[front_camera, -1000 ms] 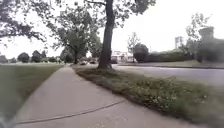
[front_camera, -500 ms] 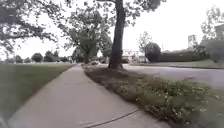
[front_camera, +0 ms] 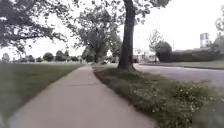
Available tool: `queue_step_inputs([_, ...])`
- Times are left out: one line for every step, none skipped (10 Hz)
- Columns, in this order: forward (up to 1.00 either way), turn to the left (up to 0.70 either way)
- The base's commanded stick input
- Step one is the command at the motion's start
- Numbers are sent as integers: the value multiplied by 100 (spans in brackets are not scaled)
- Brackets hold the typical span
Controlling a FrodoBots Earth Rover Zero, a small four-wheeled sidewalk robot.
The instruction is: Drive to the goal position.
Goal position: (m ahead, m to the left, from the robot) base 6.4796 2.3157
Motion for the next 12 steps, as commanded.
queue_step_inputs([70,0])
queue_step_inputs([70,0])
queue_step_inputs([70,0])
queue_step_inputs([70,10])
queue_step_inputs([70,35])
queue_step_inputs([70,35])
queue_step_inputs([70,35])
queue_step_inputs([70,35])
queue_step_inputs([70,35])
queue_step_inputs([70,35])
queue_step_inputs([70,35])
queue_step_inputs([70,35])
